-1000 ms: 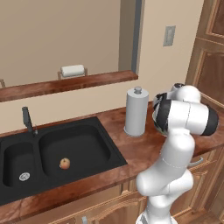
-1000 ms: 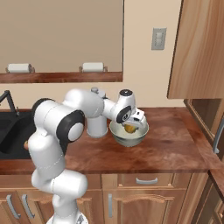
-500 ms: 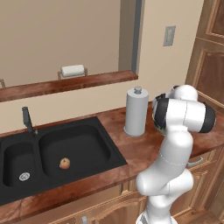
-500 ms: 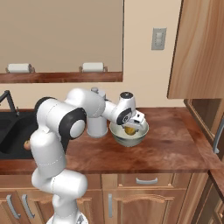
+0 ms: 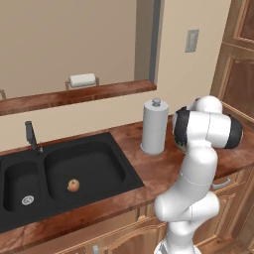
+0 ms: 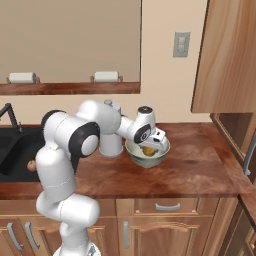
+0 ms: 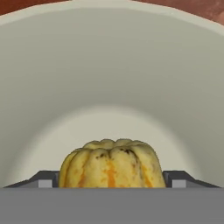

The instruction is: Pick the squashs from the cabinet and place them in one bowl. Pick the peach from the sink and place it in the other bowl.

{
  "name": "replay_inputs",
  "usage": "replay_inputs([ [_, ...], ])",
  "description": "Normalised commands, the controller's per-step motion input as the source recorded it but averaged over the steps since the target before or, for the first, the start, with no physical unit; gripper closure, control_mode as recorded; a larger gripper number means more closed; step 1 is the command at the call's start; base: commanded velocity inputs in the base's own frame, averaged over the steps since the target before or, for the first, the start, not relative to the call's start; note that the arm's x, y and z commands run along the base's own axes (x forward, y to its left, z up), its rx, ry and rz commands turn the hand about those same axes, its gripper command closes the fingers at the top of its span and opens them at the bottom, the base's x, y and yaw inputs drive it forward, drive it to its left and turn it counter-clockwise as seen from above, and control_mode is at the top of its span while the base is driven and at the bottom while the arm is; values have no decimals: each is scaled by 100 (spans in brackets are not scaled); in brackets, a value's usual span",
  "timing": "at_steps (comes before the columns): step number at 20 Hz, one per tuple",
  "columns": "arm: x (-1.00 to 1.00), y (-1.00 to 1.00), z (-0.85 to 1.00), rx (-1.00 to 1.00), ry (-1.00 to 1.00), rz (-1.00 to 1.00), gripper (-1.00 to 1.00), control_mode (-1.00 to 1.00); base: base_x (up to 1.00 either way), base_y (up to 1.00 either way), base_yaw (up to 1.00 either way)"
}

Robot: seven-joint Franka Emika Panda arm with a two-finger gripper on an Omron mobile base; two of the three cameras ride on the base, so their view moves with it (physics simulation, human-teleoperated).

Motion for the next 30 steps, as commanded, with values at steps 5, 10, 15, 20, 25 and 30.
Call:
replay_inputs([
  [5, 0, 0, -14, 0, 1, 0, 100, -100, 0, 0, 0],
  [10, 0, 0, 0, 0, 0, 0, 100, -100, 0, 0, 0],
  [15, 0, 0, 0, 0, 0, 0, -100, -100, 0, 0, 0],
  [20, 0, 0, 0, 0, -1, 0, -100, -100, 0, 0, 0],
  [25, 0, 5, 11, 0, -12, 0, -100, -100, 0, 0, 0],
  [30, 0, 1, 17, 0, -10, 0, -100, -100, 0, 0, 0],
])
